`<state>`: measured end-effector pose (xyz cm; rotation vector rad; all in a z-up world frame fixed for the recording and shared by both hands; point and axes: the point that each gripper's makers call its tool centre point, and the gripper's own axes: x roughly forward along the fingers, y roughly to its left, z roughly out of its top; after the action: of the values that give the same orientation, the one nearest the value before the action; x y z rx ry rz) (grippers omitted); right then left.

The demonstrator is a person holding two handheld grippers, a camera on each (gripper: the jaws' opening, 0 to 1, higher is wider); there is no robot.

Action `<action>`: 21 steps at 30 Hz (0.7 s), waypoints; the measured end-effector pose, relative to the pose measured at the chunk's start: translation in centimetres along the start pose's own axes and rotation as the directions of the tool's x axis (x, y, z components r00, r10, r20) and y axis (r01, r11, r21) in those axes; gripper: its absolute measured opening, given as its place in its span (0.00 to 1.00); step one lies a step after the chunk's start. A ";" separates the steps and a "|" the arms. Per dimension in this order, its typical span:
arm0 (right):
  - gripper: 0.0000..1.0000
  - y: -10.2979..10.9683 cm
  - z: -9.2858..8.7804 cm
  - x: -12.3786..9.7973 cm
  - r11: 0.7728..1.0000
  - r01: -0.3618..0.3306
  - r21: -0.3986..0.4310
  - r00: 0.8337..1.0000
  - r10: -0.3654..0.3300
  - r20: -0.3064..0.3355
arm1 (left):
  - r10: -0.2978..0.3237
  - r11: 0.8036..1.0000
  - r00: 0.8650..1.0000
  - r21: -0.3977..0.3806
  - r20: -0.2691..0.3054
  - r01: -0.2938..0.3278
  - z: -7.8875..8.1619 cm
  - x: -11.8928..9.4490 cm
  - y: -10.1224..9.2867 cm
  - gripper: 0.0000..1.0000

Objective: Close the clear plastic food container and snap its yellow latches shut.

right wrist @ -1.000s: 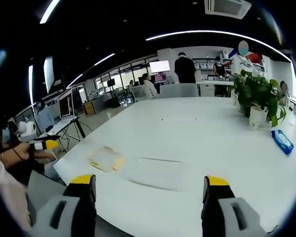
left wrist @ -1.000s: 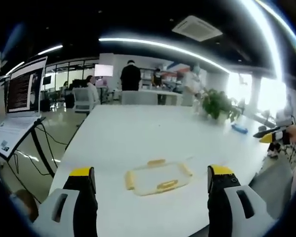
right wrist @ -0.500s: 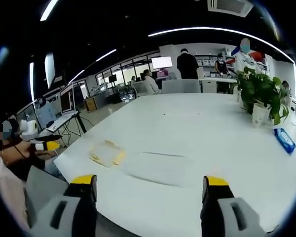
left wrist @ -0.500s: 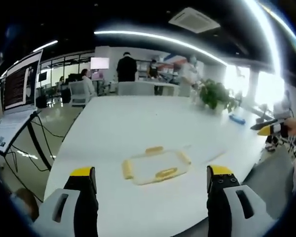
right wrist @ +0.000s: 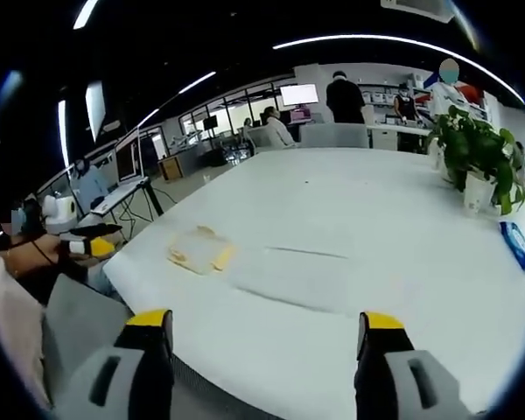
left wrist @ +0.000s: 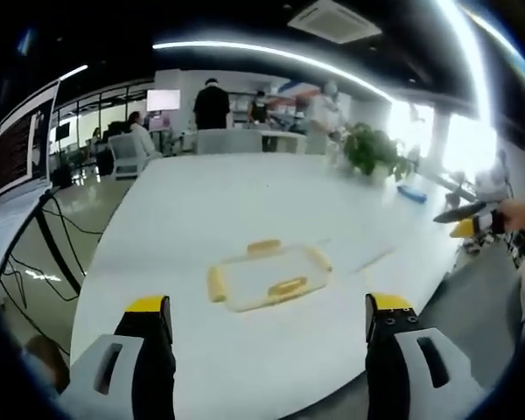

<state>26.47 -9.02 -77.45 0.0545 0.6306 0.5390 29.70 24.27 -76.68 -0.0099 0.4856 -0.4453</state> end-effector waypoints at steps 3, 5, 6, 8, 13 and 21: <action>0.87 0.8 0.2 0.7 1.000 -0.023 -0.020 1.000 0.022 -0.011 | -0.006 1.000 1.000 0.012 -0.006 0.006 0.0 0.3 0.3 0.89; 0.87 1.2 0.5 1.1 0.999 -0.032 -0.028 0.999 0.032 -0.011 | -0.008 1.000 1.000 0.019 -0.011 0.008 0.0 0.5 0.6 0.89; 0.87 1.5 0.7 1.5 0.999 -0.039 -0.029 0.999 0.038 -0.012 | -0.007 0.999 1.000 0.032 -0.027 0.007 -0.1 0.6 0.8 0.88; 0.87 2.3 1.2 2.1 0.998 -0.057 -0.035 0.998 0.057 -0.008 | -0.004 0.999 0.999 0.043 -0.039 0.006 0.0 0.8 0.9 0.87; 0.87 3.9 2.2 3.8 0.994 -0.096 -0.052 0.995 0.096 -0.001 | -0.026 0.997 0.998 0.066 -0.057 0.030 -0.2 1.4 0.9 0.86; 0.87 6.2 3.5 6.5 0.974 -0.150 -0.171 0.989 0.146 -0.041 | -0.041 0.986 0.993 0.154 -0.114 0.059 -0.5 2.4 1.6 0.85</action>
<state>30.03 -0.05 -76.86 -0.0709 0.6080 0.7384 32.01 24.76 -78.40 0.1555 0.5588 -0.5346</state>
